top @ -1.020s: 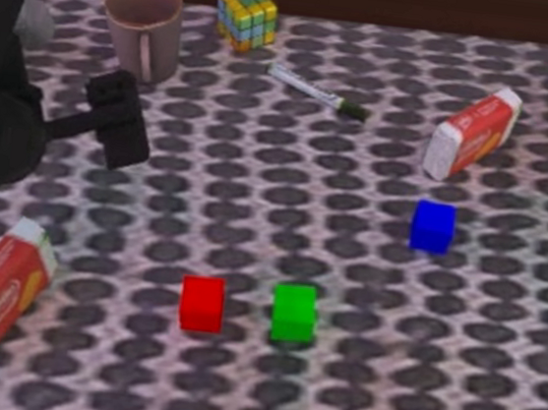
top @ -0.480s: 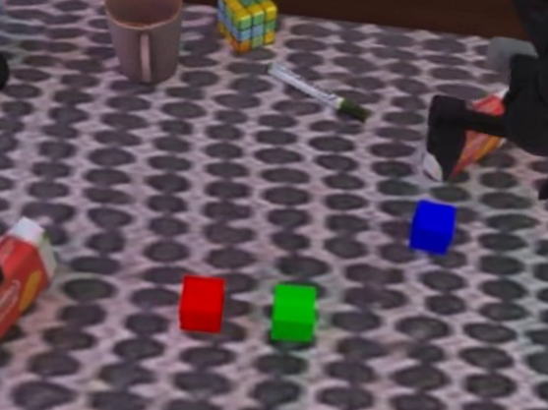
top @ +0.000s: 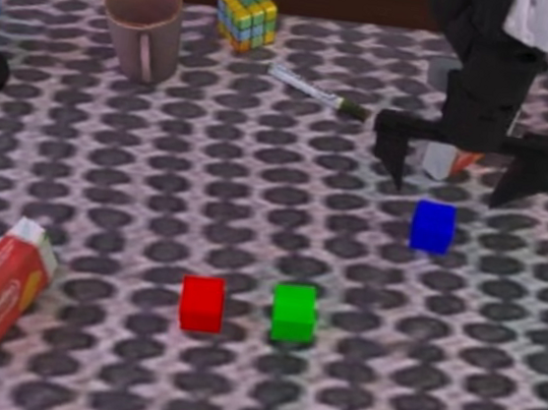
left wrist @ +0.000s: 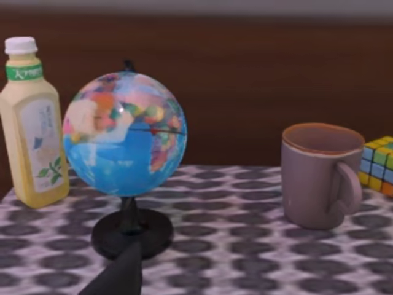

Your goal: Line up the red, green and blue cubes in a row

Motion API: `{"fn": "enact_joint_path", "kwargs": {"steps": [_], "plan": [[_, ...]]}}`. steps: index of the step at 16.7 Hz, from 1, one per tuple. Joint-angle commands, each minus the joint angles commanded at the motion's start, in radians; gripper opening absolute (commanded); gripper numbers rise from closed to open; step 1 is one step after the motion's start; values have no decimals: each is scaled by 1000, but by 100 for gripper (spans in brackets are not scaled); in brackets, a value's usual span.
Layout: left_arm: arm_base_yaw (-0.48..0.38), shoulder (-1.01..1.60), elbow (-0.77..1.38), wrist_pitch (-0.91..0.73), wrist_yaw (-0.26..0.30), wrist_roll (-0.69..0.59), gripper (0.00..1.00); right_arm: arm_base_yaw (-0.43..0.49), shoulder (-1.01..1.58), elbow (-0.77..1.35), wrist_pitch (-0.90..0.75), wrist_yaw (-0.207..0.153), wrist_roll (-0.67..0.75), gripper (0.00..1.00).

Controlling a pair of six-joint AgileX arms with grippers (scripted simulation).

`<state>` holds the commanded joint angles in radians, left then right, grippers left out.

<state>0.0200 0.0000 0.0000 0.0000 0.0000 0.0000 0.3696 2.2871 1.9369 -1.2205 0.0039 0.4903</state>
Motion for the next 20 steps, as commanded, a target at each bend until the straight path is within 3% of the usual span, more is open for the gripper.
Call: {"fn": "enact_joint_path", "kwargs": {"steps": [6,12,17,20], "plan": [[0,0,0,0,0,0,100,-4,4,-17,19,0,-2,100],[0,0,0,0,0,0,100,0,70,-155,233,1,1,100],[0,0,0,0,0,0,100,1,84,-180,264,1,2,100],[0,0,0,0,0,0,100,1,84,-180,264,1,2,77]]}}
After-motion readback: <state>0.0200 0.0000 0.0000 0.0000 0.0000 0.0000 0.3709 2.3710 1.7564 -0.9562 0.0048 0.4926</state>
